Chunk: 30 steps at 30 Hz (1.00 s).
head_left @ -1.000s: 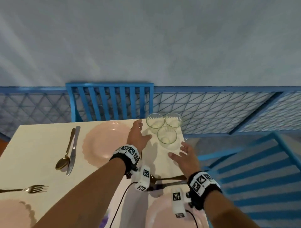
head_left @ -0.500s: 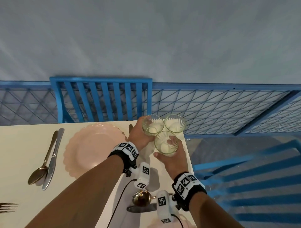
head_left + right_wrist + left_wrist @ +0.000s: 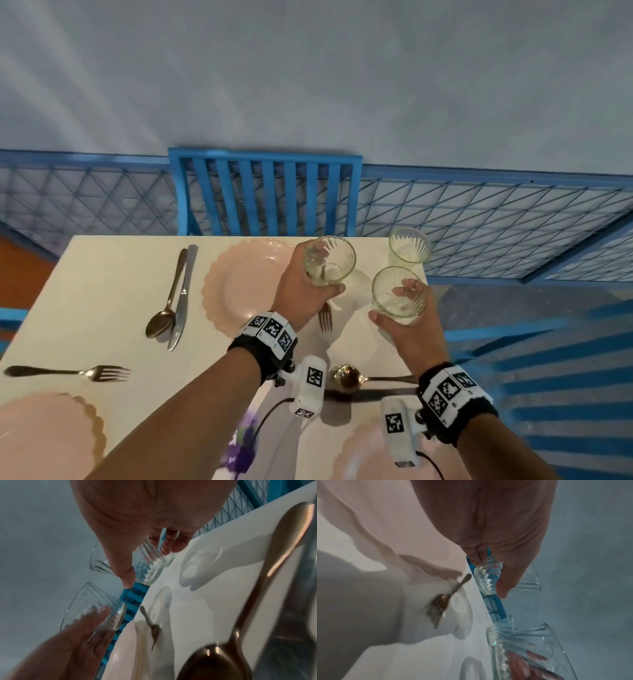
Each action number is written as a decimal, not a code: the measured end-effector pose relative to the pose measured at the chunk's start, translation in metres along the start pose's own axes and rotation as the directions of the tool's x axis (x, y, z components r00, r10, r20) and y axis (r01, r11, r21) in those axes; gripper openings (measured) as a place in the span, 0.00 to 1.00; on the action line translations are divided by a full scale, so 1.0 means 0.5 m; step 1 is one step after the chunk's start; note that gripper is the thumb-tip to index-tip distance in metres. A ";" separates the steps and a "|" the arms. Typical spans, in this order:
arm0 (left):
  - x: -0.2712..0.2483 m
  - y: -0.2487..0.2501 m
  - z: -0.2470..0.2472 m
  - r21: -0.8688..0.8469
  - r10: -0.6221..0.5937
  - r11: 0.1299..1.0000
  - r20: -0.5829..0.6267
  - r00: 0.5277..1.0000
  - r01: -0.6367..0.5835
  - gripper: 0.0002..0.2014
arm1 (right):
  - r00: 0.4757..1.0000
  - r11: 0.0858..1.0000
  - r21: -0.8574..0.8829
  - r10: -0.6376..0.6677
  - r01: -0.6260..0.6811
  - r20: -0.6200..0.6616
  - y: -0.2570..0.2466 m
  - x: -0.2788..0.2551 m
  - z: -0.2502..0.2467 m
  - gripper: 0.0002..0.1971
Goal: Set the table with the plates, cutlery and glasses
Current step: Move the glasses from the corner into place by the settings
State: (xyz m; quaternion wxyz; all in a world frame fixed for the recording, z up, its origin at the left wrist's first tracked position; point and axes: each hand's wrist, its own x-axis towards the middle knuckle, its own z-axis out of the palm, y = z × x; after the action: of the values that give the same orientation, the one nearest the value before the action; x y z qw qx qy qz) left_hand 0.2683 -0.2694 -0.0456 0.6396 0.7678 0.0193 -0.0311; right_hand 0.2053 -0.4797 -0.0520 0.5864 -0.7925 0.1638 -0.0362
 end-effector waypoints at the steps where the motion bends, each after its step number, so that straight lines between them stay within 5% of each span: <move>1: -0.030 0.003 -0.033 -0.004 -0.004 1.000 -0.013 1.000 0.004 0.37 | 1.000 1.000 0.005 0.005 -0.005 0.003 -0.012 -0.025 0.004 0.37; 8: -0.244 -0.023 -0.270 0.062 -0.037 0.997 -0.133 0.990 0.046 0.39 | 0.970 0.962 0.183 0.174 -0.204 0.170 -0.066 -0.219 0.105 0.33; 12: -0.323 -0.074 -0.349 0.116 -0.090 0.986 -0.227 0.970 0.119 0.41 | 0.980 0.976 0.116 0.175 -0.185 0.095 -0.051 -0.300 0.197 0.39; 30: -0.400 -0.158 -0.379 0.022 -0.218 0.973 -0.241 0.946 0.230 0.40 | 0.977 0.977 -0.002 0.212 -0.212 0.034 -0.005 -0.365 0.324 0.42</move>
State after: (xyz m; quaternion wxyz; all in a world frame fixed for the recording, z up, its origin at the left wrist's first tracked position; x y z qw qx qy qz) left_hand 0.0679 -0.0668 -0.0745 0.6057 0.7746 0.1816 -0.0122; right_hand 0.0740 -0.2754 -0.0752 0.5904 -0.7705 0.2371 0.0399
